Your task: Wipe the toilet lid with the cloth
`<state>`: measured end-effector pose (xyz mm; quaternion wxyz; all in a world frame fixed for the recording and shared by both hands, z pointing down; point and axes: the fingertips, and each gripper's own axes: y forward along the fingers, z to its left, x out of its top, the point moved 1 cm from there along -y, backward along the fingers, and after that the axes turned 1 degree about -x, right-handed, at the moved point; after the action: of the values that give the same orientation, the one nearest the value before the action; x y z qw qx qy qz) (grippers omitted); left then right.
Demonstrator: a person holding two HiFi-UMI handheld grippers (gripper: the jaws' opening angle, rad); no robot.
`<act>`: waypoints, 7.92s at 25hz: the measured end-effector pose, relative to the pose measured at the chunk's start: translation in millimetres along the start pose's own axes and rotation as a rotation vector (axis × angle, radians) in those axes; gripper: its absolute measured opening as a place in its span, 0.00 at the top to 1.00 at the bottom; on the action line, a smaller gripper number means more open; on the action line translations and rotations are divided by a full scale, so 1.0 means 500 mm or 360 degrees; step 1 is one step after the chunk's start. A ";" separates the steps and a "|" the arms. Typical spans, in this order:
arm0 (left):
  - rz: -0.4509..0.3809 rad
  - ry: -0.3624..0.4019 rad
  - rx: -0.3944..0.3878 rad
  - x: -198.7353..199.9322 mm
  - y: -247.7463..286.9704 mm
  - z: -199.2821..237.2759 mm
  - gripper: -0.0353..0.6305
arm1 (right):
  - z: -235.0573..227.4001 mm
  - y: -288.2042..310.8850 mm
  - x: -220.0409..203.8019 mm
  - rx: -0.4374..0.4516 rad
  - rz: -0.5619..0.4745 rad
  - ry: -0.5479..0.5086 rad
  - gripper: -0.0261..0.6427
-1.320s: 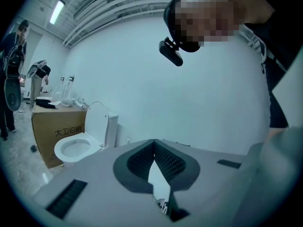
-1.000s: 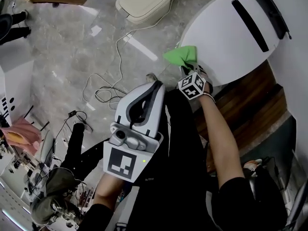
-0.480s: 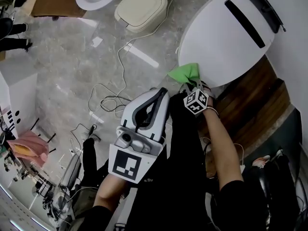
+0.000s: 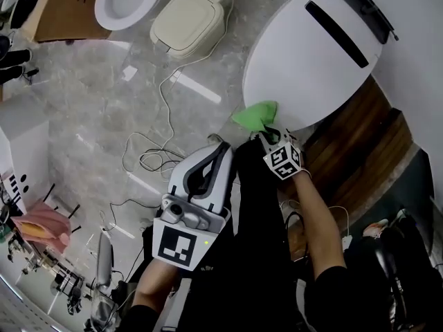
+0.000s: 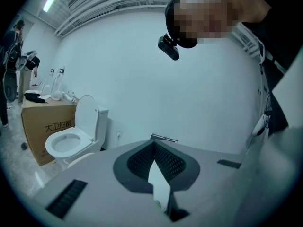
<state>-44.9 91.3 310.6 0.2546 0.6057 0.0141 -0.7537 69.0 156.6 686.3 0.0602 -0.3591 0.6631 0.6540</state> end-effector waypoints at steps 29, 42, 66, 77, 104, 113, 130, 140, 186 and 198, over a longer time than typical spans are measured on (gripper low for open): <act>0.0027 -0.0019 0.0007 -0.002 0.231 -0.021 0.95 | -0.754 -0.102 0.111 -0.0890 -0.0186 0.0714 0.86; 0.0033 -0.0036 -0.0001 -0.016 0.209 -0.001 0.95 | -0.729 -0.053 0.130 -0.0822 -0.0064 0.0561 0.86; 0.0021 -0.0035 -0.0089 -0.041 0.052 0.031 0.95 | -0.402 0.051 0.116 -0.0639 0.0122 0.0144 0.86; -0.0010 -0.0052 -0.0139 -0.044 -0.002 0.043 0.95 | -0.226 0.078 0.063 -0.0516 0.0227 0.0014 0.86; 0.0020 0.0010 -0.0166 -0.058 0.021 -0.031 0.95 | -0.078 -0.014 0.015 -0.0365 -0.0144 0.0179 0.86; 0.0021 0.0003 -0.0171 -0.039 0.111 -0.086 0.95 | -0.364 -0.199 0.107 -0.0685 -0.0586 0.0520 0.86; 0.0055 -0.0013 -0.0145 -0.020 0.261 -0.121 0.95 | -0.762 -0.216 -0.065 -0.1011 -0.0129 0.0706 0.86; 0.0047 -0.0016 -0.0143 -0.015 0.273 -0.097 0.95 | -0.741 -0.185 -0.069 -0.1001 -0.0051 0.0677 0.86; -0.0013 -0.0046 -0.0190 -0.078 -0.069 0.042 0.95 | -0.010 0.057 -0.071 -0.0470 0.0205 0.0565 0.86; 0.0034 0.0008 -0.0294 -0.070 0.035 -0.065 0.95 | -0.225 -0.176 -0.048 -0.0742 -0.0156 0.0480 0.86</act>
<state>-3.8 99.7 339.0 0.3174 0.5816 0.0776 -0.7450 179.5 73.7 642.5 -0.0919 -0.4880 0.4781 0.7244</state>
